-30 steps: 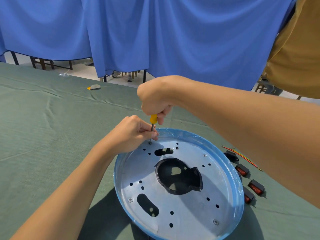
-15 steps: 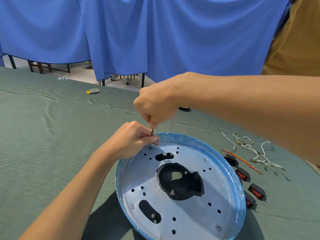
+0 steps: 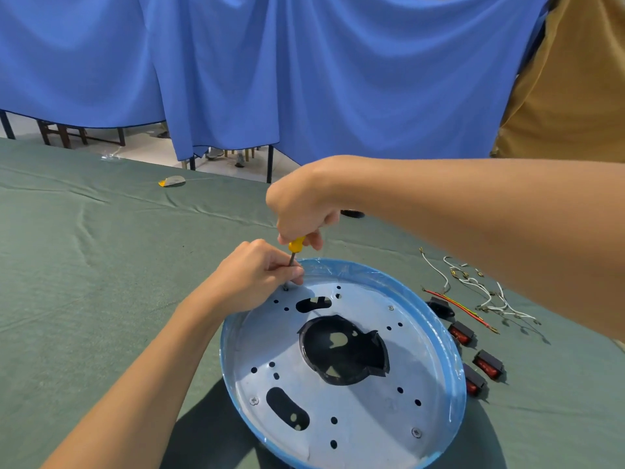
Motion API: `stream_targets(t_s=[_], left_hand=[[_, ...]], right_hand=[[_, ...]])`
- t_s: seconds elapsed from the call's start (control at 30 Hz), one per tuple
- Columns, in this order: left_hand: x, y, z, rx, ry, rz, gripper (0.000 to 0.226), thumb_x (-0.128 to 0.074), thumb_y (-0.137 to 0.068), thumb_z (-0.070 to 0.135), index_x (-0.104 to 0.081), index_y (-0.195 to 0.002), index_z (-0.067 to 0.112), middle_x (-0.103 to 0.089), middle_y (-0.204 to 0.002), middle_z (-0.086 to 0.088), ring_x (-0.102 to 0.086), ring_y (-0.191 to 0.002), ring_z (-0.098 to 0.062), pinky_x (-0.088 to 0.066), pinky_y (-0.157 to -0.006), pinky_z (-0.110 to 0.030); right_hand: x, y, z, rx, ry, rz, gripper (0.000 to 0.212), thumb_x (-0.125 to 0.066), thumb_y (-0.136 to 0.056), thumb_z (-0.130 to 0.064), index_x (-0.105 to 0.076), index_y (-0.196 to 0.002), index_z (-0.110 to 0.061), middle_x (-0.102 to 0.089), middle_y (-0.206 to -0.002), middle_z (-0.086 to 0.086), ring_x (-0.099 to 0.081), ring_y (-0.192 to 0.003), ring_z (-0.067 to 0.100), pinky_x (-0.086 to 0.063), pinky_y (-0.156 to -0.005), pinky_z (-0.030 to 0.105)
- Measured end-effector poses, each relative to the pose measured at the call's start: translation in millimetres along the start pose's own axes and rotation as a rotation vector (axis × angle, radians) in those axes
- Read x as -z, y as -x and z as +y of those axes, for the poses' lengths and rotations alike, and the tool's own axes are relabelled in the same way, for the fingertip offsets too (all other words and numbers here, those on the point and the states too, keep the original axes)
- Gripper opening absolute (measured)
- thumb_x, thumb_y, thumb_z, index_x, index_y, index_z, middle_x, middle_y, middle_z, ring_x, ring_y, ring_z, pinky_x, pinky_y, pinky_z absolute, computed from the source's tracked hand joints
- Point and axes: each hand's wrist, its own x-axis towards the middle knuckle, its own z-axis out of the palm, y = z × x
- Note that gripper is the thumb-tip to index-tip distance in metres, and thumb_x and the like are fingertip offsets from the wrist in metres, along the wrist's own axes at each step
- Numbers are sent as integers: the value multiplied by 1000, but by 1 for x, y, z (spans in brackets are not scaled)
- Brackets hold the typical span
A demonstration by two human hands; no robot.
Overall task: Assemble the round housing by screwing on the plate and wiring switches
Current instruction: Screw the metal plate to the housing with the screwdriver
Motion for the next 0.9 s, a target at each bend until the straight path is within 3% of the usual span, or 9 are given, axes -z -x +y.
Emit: stream_targets(t_s=[0.17,0.27,0.33,0.43,0.57,0.67,0.77,0.9], left_hand=[[2,-1,-4,0,33,-39,20,-59,-99,23,-78,-98,21,-78,-97,-3,-67,-103,-36,-51,-92,-54],[1,1,-1,7,61,-18,18,-61,-98,20,-78,-101,21,-78,-102,1,-69,-98,-17,-51,-97,-48],[1,1,0,19,86,105,9,-74,-88,20,-80,-94,24,-78,-92,9,-70,-93,-6,-54,-93,-41],[3,3,4,66,117,229,12,-87,-74,22,-79,-78,31,-76,-74,14,-73,-85,-14,-56,-86,-46],[3,1,4,21,77,179,7,-81,-80,19,-82,-87,18,-78,-84,-5,-70,-91,-35,-55,-86,-51],[4,0,1,-3,60,119,8,-74,-88,16,-81,-89,18,-79,-92,2,-72,-98,-22,-54,-91,-46],[4,0,-1,4,52,86,11,-70,-91,17,-81,-91,20,-78,-94,7,-71,-99,-13,-54,-93,-43],[2,2,1,13,118,151,5,-80,-82,25,-81,-86,24,-78,-84,6,-73,-89,-10,-57,-89,-46]], right_hand=[[1,7,2,167,179,179,16,-66,-87,-33,-70,-85,-17,-69,-77,-5,-60,-69,10,-35,-45,21],[0,2,-1,165,173,156,24,-63,-89,-28,-63,-69,-15,-66,-64,-6,-63,-74,16,-44,-52,23],[1,-3,-3,106,122,103,28,-60,-92,-26,-59,-66,-15,-64,-60,-6,-63,-66,16,-45,-54,24],[2,-7,-2,-3,48,47,25,-56,-94,-29,-65,-77,-14,-69,-67,-6,-54,-55,14,-42,-46,20],[0,-4,4,-9,-54,53,30,-55,-94,-29,-62,-72,-10,-73,-73,2,-54,-54,18,-44,-51,23],[4,4,9,84,-62,165,20,-66,-87,-33,-67,-80,-15,-64,-61,-4,-61,-58,13,-46,-51,20],[4,6,10,122,-16,233,10,-66,-88,-26,-71,-85,-17,-64,-54,-8,-66,-64,12,-44,-48,19],[-4,1,9,78,-72,276,31,-56,-93,-20,-54,-63,-13,-62,-42,-5,-68,-61,17,-49,-54,24]])
